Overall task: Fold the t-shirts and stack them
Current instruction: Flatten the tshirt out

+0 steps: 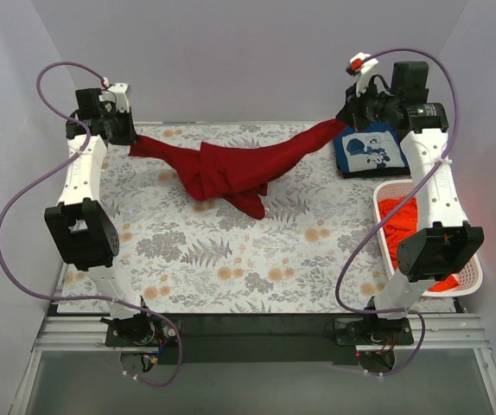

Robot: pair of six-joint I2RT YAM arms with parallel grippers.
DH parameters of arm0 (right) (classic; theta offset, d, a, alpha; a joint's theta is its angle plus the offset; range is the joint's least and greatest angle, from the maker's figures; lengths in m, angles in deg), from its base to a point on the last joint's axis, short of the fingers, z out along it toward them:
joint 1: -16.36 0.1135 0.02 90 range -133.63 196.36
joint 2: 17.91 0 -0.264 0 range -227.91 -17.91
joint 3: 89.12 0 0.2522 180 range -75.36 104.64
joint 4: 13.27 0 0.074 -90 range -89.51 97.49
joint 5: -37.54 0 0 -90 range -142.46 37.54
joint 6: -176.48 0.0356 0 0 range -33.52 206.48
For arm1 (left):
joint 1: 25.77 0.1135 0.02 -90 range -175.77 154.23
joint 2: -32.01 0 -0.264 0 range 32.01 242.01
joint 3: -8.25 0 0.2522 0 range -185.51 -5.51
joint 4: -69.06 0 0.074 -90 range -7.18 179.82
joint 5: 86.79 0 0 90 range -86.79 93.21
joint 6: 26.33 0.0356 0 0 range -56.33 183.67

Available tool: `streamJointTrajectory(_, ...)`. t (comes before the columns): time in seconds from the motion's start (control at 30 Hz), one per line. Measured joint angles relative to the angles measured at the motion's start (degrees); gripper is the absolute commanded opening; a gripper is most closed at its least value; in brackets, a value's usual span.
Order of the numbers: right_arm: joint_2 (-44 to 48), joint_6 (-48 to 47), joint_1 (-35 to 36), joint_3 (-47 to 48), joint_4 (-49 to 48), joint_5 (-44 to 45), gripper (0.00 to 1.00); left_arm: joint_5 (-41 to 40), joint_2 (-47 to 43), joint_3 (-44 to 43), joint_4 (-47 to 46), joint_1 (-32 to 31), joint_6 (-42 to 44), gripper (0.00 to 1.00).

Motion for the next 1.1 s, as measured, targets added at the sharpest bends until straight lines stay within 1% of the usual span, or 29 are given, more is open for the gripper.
streamJointTrajectory(0.1, 0.24, 0.9, -1.44, 4.74, -0.44, 0.52, 0.01, 0.81, -1.36, -1.97, -1.42, 1.88, -0.48, 0.0)
streamJointTrajectory(0.2, 1.6, 0.96, -2.34, 4.52, -1.03, 1.79, 0.01, 0.83, -3.61, -2.25, -1.86, 3.19, -0.26, 0.0)
streamJointTrajectory(0.3, 4.76, 0.68, -3.26, -1.14, -1.4, 2.67, 0.01, 1.79, -6.84, 1.01, -3.08, 4.68, -0.02, 0.0)
streamJointTrajectory(0.37, 7.19, 0.04, -3.65, -6.23, -1.46, 3.13, 0.01, 2.82, -9.99, 6.14, -3.39, 6.56, 0.96, 0.0)
streamJointTrajectory(0.47, 12.26, -1.66, -4.02, -16.65, 0.0, 2.54, 0.01, 4.59, -15.17, 16.15, -2.64, 9.84, 4.81, 0.0)
streamJointTrajectory(0.5, 13.42, -2.25, -3.91, -19.26, 0.9, 2.19, 0.17, 5.29, -16.9, 20.04, -2.08, 10.82, 6.43, 0.0)
streamJointTrajectory(0.57, 14.21, -3.1, -2.49, -22.4, 3.26, 1.79, 0.36, 6.47, -19.1, 26.01, 0.15, 11.47, 9.22, 0.0)
streamJointTrajectory(0.6, 14.01, -3.63, -0.94, -23.54, 3.72, 1.86, 0.51, 7.1, -19.87, 28.76, 1.4, 11.3, 10.58, 0.0)
streamJointTrajectory(0.67, 12.44, -5.11, 3.72, -24.7, 4.02, 2.27, 0.57, 8.09, -20.46, 32.72, 3.5, 10.67, 12.57, 0.0)
streamJointTrajectory(0.7, 11.52, -5.86, 5.73, -24.68, 4.07, 2.49, 0.63, 8.46, -20.46, 34.36, 4.5, 10.38, 13.42, 0.0)
streamJointTrajectory(0.73, 9.84, -6.43, 8.44, -24.3, 3.98, 2.95, 0.83, 8.74, -20.48, 35.65, 5.18, 10.05, 14.05, 0.0)
streamJointTrajectory(0.77, 7.23, -6.84, 11.37, -23.17, 4.0, 3.32, 0.86, 9.01, -20.48, 36.74, 5.99, 9.88, 14.62, 0.0)
streamJointTrajectory(0.8, 4.85, -7.39, 13.31, -21.66, 4.02, 3.69, 0.87, 9.22, -20.48, 37.48, 6.71, 9.81, 15.02, 0.0)
streamJointTrajectory(0.87, -2.49, -8.35, 17.44, -15.96, 3.58, 4.46, 0.91, 9.44, -20.46, 38.07, 7.5, 9.81, 15.37, 0.0)
streamJointTrajectory(0.97, -14.71, -8.37, 21.97, -3.45, 3.02, 6.03, 0.92, 9.79, -20.48, 38.1, 7.96, 9.81, 15.13, 0.0)
streamJointTrajectory(1.1, -30.05, -8.09, 25.79, 13.22, 1.05, 8.02, 0.95, 10.03, -20.46, 38.1, 8.09, 9.81, 13.16, 0.0)
